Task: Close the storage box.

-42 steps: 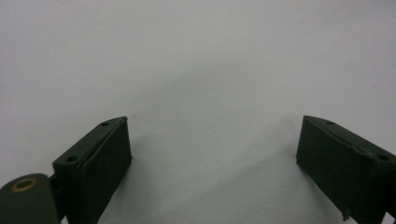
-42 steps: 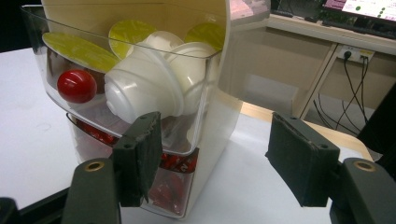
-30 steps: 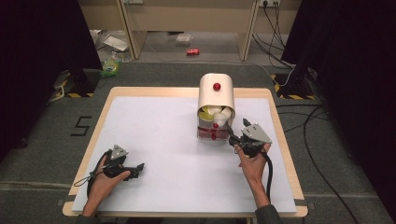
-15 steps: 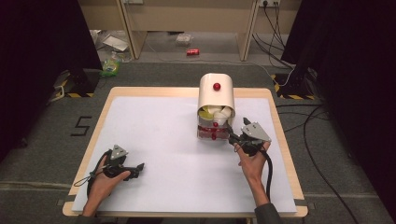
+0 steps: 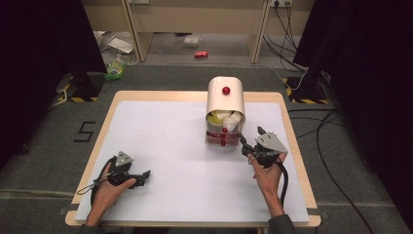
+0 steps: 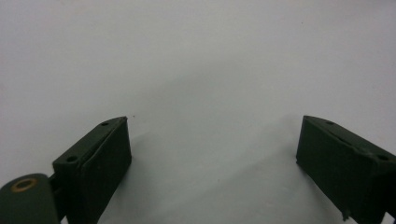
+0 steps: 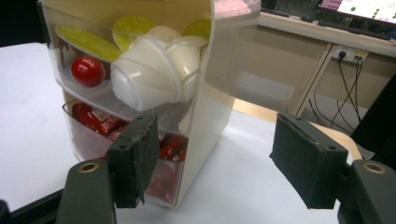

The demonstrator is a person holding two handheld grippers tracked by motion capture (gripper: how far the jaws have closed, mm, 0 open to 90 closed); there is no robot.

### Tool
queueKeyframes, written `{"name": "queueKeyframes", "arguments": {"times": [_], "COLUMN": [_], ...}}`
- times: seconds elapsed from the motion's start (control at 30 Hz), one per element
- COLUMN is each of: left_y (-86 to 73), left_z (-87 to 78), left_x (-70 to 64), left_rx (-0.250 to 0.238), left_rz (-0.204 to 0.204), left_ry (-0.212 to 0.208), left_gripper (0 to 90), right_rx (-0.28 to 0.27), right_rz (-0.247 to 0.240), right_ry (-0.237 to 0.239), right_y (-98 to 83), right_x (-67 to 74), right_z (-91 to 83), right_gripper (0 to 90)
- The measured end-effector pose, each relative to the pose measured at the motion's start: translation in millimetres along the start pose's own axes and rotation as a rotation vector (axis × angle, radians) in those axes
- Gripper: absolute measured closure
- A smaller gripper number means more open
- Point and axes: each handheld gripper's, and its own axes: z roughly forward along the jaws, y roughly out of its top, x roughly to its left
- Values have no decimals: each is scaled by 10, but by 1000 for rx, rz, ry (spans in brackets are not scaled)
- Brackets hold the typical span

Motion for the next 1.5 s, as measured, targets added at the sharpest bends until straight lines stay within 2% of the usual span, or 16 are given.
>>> {"name": "queueKeyframes", "arguments": {"times": [0.47,0.83,1.2,1.5], "left_y": [0,0,0,0], "left_z": [0,0,0,0], "left_x": [0,1,2,2], "left_rx": [0,0,1,0], "left_rz": [0,0,-1,-1], "left_ry": [0,-1,-2,-2], "left_gripper": [92,92,92,92], "right_rx": [35,33,32,39], "right_rz": [2,17,34,15], "right_ry": [28,27,40,54], "right_y": [-68,-69,-91,-127], "right_x": [12,-51,-55,-8], "right_z": [-137,-267,-394,-452], "right_gripper": [301,269,250,247]}}
